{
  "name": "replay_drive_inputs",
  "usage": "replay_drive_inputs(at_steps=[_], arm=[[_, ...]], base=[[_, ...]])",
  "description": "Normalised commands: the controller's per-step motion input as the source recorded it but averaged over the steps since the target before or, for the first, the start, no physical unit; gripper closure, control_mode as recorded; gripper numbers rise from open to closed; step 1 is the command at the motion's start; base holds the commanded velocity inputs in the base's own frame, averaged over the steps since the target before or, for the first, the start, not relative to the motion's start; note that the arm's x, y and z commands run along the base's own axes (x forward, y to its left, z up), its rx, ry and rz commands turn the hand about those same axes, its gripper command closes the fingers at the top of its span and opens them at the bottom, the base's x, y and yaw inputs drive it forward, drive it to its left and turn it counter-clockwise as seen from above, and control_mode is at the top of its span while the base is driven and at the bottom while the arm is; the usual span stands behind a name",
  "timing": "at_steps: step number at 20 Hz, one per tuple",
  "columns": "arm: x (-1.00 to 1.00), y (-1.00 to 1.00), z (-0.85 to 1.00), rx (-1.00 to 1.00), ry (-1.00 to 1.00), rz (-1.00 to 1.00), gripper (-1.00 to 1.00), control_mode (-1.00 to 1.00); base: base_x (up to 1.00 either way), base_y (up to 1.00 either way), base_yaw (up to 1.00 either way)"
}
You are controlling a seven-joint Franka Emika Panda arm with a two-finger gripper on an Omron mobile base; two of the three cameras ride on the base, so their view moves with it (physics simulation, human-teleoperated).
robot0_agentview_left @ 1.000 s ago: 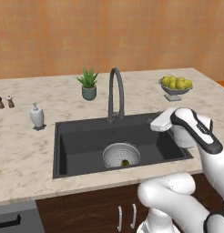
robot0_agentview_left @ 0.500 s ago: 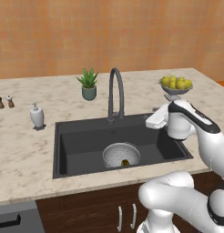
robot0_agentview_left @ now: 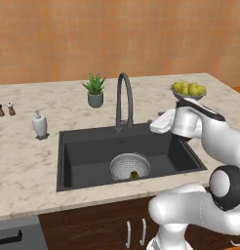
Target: Put the colander in the sink, put the kiwi in the colander, and turn on the sink faucet and pour water over the colander.
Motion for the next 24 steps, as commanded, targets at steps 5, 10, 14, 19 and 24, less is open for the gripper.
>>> replay_drive_inputs(at_steps=[5, 10, 14, 19, 24], arm=[[0.23, 0.1, -0.08, 0.02, 0.0, 0.06, -1.0, -1.0], [0.24, 0.0, -0.02, 0.04, 0.0, 0.12, -1.0, -1.0], [0.24, 0.0, -0.01, 0.07, 0.0, 0.11, -1.0, -1.0], [0.32, 0.06, -0.19, 0.01, 0.0, 0.03, -1.0, -1.0], [0.42, 0.11, -0.16, 0.0, 0.0, 0.0, -1.0, -1.0]], base=[[0.0, 0.0, 0.0], [0.0, 0.0, 0.0], [0.0, 0.0, 0.0], [0.0, 0.0, 0.0], [0.0, 0.0, 0.0]])
